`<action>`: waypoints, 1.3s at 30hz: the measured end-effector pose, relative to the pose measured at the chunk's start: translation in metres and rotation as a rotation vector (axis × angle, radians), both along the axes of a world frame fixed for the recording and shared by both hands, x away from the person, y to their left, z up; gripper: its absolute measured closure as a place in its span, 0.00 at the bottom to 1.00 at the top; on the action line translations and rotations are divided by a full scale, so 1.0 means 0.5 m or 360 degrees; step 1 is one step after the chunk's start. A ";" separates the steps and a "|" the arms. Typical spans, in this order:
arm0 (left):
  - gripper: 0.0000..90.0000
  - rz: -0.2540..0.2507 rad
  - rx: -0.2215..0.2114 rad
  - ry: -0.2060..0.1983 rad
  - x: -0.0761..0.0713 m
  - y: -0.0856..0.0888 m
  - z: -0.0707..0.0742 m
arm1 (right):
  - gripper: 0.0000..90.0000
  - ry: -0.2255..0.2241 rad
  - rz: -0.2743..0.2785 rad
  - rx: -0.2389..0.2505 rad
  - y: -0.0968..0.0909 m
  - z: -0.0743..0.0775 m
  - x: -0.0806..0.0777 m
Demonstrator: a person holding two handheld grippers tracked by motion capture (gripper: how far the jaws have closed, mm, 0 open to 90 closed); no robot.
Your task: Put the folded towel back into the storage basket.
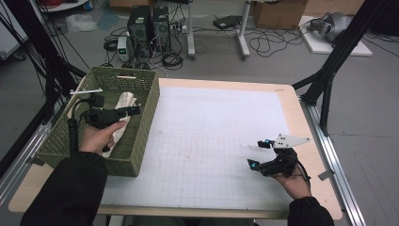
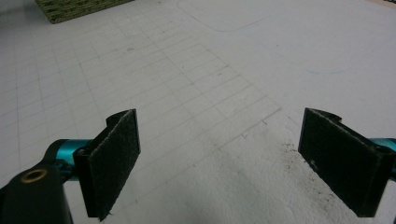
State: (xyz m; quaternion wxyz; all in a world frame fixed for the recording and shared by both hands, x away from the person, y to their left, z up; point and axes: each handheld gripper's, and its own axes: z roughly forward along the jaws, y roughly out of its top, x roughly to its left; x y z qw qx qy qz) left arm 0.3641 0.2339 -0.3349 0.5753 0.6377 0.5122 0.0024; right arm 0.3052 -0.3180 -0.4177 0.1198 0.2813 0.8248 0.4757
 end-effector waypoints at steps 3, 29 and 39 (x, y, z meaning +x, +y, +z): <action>0.34 -0.0008 -0.0011 -0.0017 -0.002 -0.011 0.001 | 0.13 -0.0004 -0.0001 0.0007 -0.001 0.000 0.001; 0.34 -0.0156 0.0045 -0.0110 -0.024 -0.120 0.029 | 0.13 -0.0016 0.0008 0.0004 0.000 0.003 0.005; 0.34 -0.0211 0.0091 -0.0119 -0.030 -0.161 0.031 | 0.13 -0.0021 0.0016 0.0000 0.001 0.006 0.005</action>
